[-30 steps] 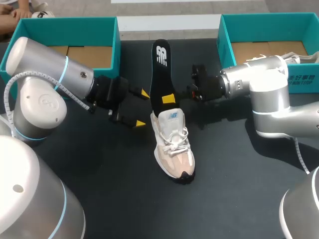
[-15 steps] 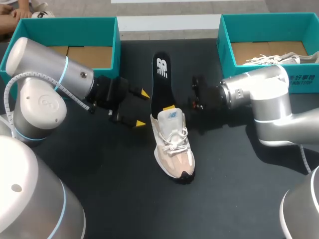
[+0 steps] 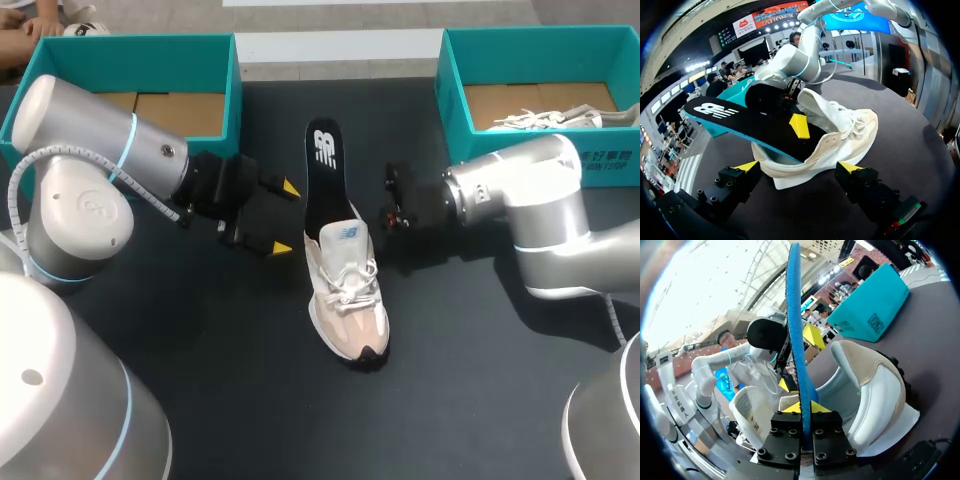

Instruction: Take the shoe out of the shoebox, open the shoe tongue, remove and reinsert the insole, then place the shoe into the shoebox

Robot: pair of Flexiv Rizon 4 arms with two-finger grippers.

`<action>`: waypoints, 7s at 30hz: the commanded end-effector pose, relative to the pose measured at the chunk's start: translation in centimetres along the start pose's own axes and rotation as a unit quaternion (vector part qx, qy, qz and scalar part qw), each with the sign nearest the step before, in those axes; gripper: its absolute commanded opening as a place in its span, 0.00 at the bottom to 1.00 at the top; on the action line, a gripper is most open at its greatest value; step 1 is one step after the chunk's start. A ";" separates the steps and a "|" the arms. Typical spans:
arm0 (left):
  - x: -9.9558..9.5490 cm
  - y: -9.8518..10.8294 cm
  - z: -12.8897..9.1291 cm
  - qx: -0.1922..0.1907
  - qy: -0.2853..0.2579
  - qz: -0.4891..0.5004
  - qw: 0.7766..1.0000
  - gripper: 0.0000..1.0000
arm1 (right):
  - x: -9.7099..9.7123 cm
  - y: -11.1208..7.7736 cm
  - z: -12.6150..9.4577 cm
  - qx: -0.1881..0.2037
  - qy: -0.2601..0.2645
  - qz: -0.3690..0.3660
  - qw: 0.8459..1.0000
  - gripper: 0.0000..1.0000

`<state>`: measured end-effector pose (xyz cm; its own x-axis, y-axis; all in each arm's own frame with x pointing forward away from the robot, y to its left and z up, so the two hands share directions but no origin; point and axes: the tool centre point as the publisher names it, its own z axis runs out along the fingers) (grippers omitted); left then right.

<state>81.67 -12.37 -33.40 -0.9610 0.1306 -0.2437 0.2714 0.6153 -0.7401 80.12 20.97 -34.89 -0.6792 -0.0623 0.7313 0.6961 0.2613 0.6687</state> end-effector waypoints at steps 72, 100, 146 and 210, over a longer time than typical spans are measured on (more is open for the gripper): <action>0.0 0.0 0.0 -0.002 0.001 0.000 1.000 1.00 | -0.7 3.2 -0.7 0.046 -0.004 -0.035 0.998 0.00; 0.0 0.0 0.0 -0.002 0.001 0.000 1.000 1.00 | -0.4 3.0 -1.0 0.054 -0.013 -0.023 0.998 0.27; 0.0 0.0 0.0 -0.002 0.001 0.000 1.000 1.00 | -0.1 2.9 -0.9 0.098 -0.015 0.010 0.995 0.28; 0.0 0.0 0.0 -0.002 0.001 0.000 1.000 1.00 | 7.1 4.3 -5.3 0.018 -0.161 0.039 0.986 0.00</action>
<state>81.65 -12.31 -33.33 -0.9611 0.1313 -0.2431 0.2712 0.6160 -0.7396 81.09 16.38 -26.30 -0.6616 0.1678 0.7308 0.7345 0.3414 0.5865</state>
